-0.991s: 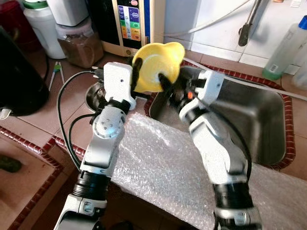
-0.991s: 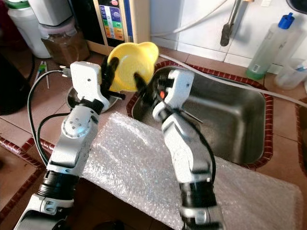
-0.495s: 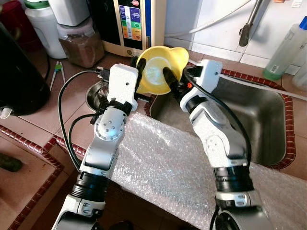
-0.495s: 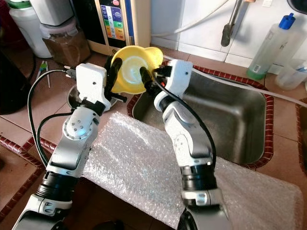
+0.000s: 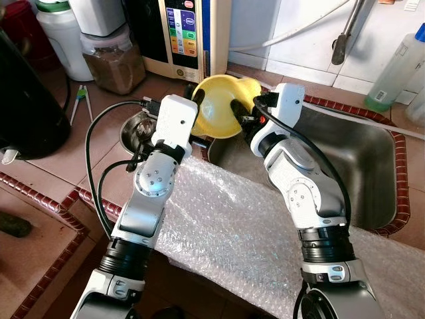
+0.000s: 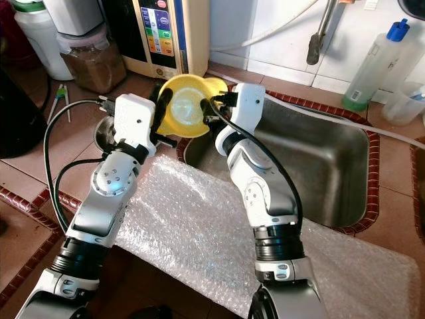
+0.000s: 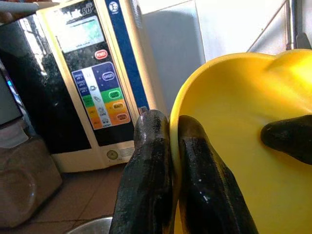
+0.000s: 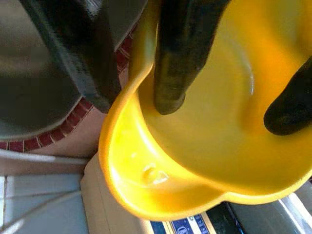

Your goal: Kitchen organization

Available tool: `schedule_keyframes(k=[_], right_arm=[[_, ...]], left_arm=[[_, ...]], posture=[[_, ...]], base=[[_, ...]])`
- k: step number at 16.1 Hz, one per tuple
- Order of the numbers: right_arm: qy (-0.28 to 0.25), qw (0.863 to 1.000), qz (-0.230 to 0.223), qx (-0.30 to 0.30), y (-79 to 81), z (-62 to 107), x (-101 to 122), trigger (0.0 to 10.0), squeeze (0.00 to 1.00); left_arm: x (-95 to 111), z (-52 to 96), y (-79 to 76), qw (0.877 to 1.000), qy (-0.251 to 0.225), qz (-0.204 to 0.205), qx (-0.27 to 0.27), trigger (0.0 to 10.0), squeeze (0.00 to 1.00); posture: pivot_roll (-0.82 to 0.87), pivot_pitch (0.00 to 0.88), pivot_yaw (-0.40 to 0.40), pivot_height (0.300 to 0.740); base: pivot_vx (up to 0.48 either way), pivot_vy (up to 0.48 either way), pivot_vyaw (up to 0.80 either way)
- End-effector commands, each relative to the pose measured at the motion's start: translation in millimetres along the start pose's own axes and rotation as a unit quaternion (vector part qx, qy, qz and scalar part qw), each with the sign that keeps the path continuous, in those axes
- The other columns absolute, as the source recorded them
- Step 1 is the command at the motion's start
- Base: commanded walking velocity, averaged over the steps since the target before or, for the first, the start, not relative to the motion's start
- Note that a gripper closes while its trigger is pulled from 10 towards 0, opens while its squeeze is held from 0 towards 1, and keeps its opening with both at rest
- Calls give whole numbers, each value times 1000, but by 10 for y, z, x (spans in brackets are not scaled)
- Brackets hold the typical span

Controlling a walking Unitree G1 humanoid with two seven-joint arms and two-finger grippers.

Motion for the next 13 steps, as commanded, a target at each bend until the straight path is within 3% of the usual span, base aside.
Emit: schedule_keyframes(k=[1, 2, 4, 5, 6, 7, 13], right_arm=[[15, 997, -9, -75, -416, 111, -87, 0, 0], [18, 996, -23, -81, -442, 125, -112, 0, 0], [22, 995, -41, -85, -464, 134, -147, 0, 0], [25, 994, -52, -88, -472, 136, -171, 0, 0], [25, 994, -57, -90, -478, 135, -180, 0, 0], [27, 993, -58, -95, -501, 125, -193, 0, 0], [25, 988, -61, -139, -670, 134, -234, 0, 0]], left_arm=[[150, 7, 291, 998, -33, -14, 53, 3294, 0], [143, 15, 323, 998, -31, -18, 59, 4745, 0], [125, 20, 354, 998, -29, -19, 62, 4941, 0], [125, 27, 367, 997, -28, -20, 62, 6392, 0], [123, 29, 362, 998, -28, -17, 58, 9020, 0], [105, 29, 339, 999, -24, 5, 47, 10000, 1000], [136, 32, 246, 999, -31, 22, 27, 10000, 1000]], posture=[[18, 134, 54, 740], [20, 131, 55, 740], [25, 130, 56, 740], [32, 130, 57, 740], [35, 132, 58, 740], [38, 134, 60, 740], [44, 138, 58, 740]], base=[[0, 0, 0], [0, 0, 0], [0, 0, 0], [0, 0, 0], [0, 0, 0], [0, 0, 0], [0, 0, 0]])
Point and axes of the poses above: a point about 5 cm out from each wrist's last joint towards the gripper, its own z axis pointing back from the gripper into the wrist, its own x axis along the axis of the wrist's last joint, y = z × x, the point moved 6 cm from there along -z, pointing out of the wrist towards the gripper
